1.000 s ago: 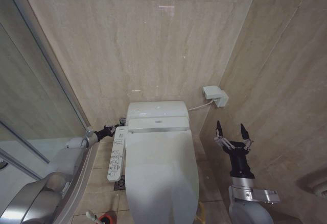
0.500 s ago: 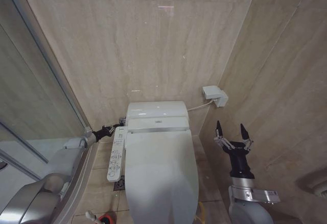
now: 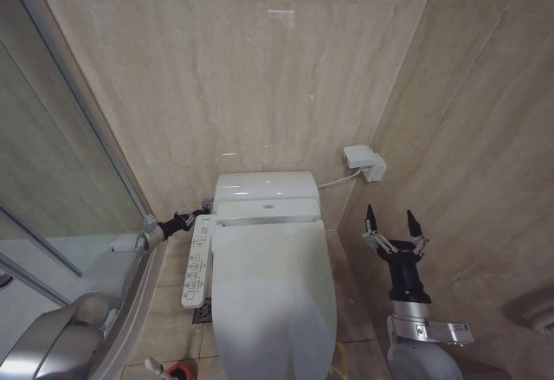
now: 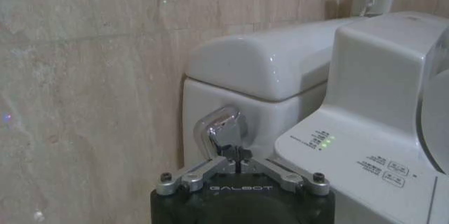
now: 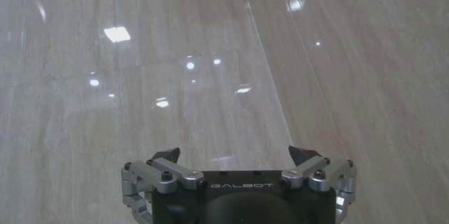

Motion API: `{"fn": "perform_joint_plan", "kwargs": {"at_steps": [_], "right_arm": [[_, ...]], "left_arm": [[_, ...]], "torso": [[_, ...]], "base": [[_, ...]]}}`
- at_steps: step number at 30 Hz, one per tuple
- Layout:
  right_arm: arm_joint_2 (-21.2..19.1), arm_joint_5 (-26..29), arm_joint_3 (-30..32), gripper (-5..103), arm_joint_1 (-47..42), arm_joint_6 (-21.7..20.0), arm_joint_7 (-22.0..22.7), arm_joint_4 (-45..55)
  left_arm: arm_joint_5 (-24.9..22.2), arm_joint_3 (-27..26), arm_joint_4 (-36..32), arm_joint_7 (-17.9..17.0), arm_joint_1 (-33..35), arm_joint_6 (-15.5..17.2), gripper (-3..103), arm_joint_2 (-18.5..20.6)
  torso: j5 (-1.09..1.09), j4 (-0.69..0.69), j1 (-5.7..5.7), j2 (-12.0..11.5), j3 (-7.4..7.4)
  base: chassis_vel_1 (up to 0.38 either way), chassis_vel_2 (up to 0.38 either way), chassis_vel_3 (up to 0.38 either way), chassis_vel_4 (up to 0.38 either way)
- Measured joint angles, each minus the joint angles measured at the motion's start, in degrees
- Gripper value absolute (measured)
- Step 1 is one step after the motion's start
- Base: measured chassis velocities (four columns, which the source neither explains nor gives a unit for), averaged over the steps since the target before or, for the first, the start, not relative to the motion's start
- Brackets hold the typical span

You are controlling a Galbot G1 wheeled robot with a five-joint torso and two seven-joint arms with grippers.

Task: Open the toilet lid, clean the toilet bowl with a toilet brush, close the toilet lid, and flush.

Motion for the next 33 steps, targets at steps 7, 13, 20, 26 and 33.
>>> {"fn": "perform_joint_plan", "kwargs": {"at_steps": [7, 13, 20, 26, 33], "right_arm": [[0.2, 0.0, 0.0, 100, 0.0, 0.0, -0.1, 0.0], [0.4, 0.0, -0.1, 100, 0.0, 0.1, -0.1, -0.1], [0.6, -0.1, 0.0, 100, -0.1, 0.1, -0.2, 0.0], [0.6, -0.1, 0.0, 100, -0.2, 0.1, -0.2, 0.0], [0.6, -0.2, 0.0, 100, -0.3, 0.1, -0.2, 0.1]], "left_arm": [[0.0, 0.1, 0.1, 0.0, -0.2, 0.0, 0, 0.0], [0.0, 0.1, 0.2, 0.1, -0.4, 0.0, 0, 0.1], [0.0, 0.1, 0.2, 0.1, -0.4, 0.0, 0, 0.0], [0.0, 0.1, 0.3, 0.1, -0.4, 0.0, 0, 0.0], [0.0, 0.1, 0.2, 0.2, -0.4, 0.0, 0, 0.1]], "torso": [[0.0, 0.0, 0.0, 0.0, 0.0], [0.0, -0.01, 0.0, 0.0, 0.0], [0.0, 0.0, 0.0, 0.0, 0.0], [0.0, -0.02, 0.0, 0.0, 0.0], [0.0, -0.02, 0.01, 0.0, 0.0]], "base": [[0.0, 0.0, 0.0, 0.0], [0.0, 0.0, 0.0, 0.0], [0.0, 0.0, 0.0, 0.0], [0.0, 0.0, 0.0, 0.0], [0.0, 0.0, 0.0, 0.0]]}}
